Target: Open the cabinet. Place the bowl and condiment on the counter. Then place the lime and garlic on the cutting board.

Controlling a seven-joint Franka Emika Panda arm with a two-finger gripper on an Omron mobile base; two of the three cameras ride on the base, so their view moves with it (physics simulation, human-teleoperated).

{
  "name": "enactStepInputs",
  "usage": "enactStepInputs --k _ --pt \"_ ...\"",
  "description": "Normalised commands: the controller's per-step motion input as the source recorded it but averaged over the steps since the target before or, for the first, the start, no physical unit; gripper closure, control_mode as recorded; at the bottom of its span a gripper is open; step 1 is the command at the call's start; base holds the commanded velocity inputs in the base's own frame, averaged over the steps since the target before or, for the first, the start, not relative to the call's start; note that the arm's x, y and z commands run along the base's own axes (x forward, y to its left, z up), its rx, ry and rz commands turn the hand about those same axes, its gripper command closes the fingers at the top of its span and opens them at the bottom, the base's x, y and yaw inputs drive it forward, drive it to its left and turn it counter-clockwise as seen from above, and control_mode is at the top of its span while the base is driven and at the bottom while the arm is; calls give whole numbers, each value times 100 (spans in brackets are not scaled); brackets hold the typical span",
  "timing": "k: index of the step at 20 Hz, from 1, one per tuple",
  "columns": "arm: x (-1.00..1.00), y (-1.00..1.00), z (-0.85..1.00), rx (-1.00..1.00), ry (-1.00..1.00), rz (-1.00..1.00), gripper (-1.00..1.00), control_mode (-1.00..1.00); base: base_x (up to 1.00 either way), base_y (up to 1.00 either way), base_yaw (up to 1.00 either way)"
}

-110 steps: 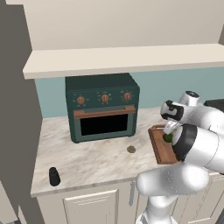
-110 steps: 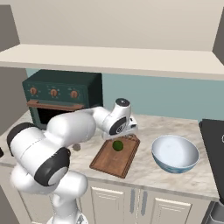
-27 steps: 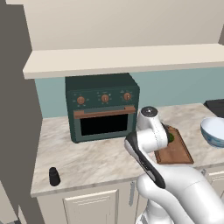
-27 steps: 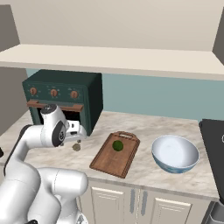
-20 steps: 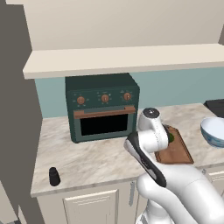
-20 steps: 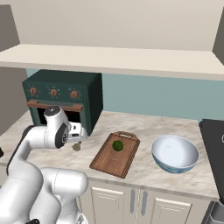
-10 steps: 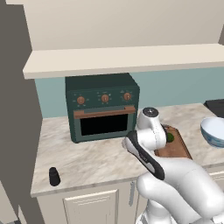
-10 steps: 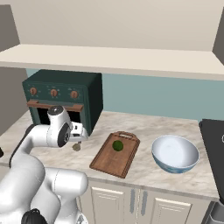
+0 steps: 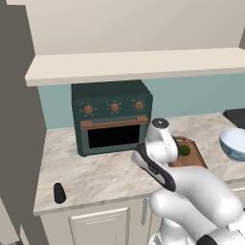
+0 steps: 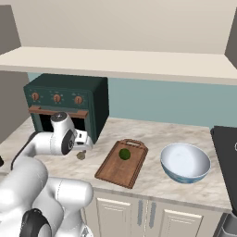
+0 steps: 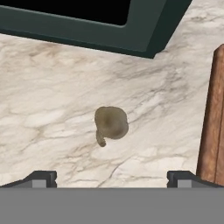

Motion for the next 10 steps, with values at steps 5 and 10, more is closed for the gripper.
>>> enactStepInputs --k 5,10 --pt "7 0 -32 0 0 0 -100 -100 0 0 0" --pt "5 0 -35 0 0 0 -100 -100 0 0 0"
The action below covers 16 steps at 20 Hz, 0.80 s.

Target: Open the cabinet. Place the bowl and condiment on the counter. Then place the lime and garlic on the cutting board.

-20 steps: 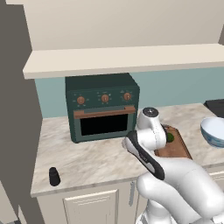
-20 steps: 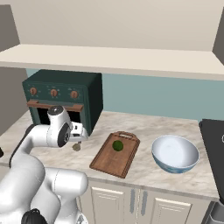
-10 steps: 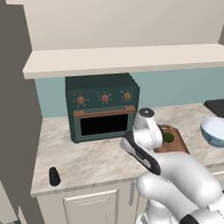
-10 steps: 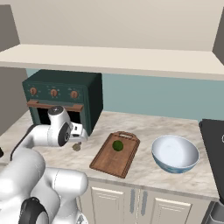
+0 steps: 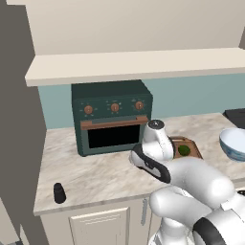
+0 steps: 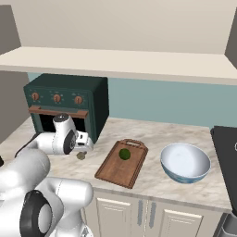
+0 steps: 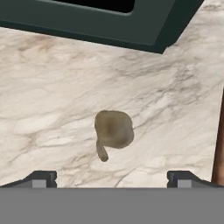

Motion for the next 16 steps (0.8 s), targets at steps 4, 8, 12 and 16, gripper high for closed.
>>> enactStepInputs --k 4,8,12,16 --pt "5 0 -26 0 2 0 -100 -100 0 0 0" --pt "7 0 -21 0 1 0 -100 -100 0 0 0" --pt "9 0 -18 0 1 0 -100 -100 0 0 0" --pt "12 0 -14 0 0 0 -100 -100 0 0 0"
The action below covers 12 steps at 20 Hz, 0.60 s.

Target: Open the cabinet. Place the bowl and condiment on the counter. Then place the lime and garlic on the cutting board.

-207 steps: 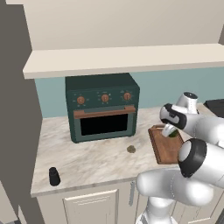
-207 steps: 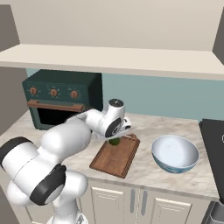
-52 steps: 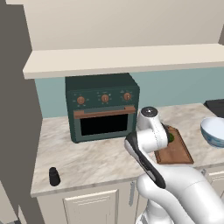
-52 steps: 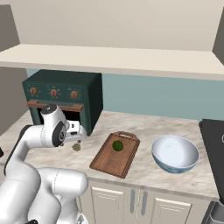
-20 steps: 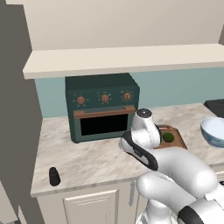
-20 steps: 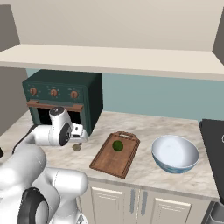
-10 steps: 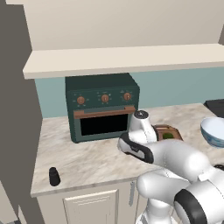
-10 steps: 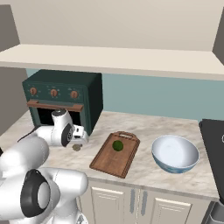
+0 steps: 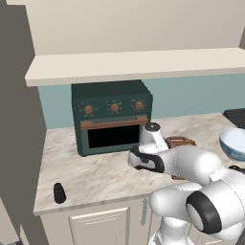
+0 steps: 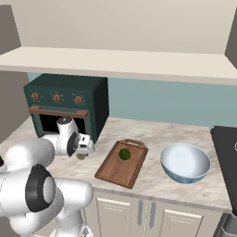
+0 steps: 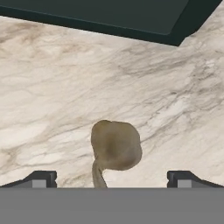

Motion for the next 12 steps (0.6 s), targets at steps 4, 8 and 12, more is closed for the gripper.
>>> enactStepInputs --k 4,8,12 --pt "17 0 -8 0 0 0 -100 -100 0 0 0" --pt "15 0 -6 0 0 0 -100 -100 0 0 0" --pt "8 0 -12 0 0 0 -100 -100 0 0 0"
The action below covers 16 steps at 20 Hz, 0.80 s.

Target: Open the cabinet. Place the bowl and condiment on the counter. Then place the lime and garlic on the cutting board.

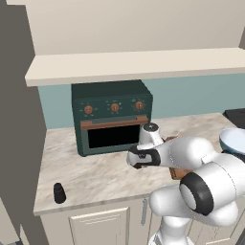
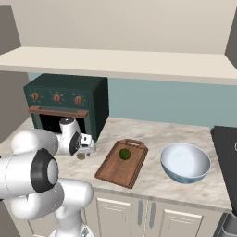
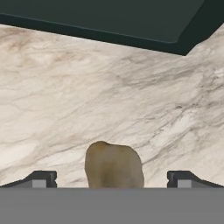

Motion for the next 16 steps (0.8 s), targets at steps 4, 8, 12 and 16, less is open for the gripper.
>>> enactStepInputs --k 4,8,12,16 --pt "8 0 -21 0 0 0 -100 -100 0 0 0" --pt "11 0 -18 0 0 0 -100 -100 0 0 0" --pt "11 0 -15 0 0 0 -100 -100 0 0 0" --pt "4 0 -16 0 0 0 100 -100 0 0 0"
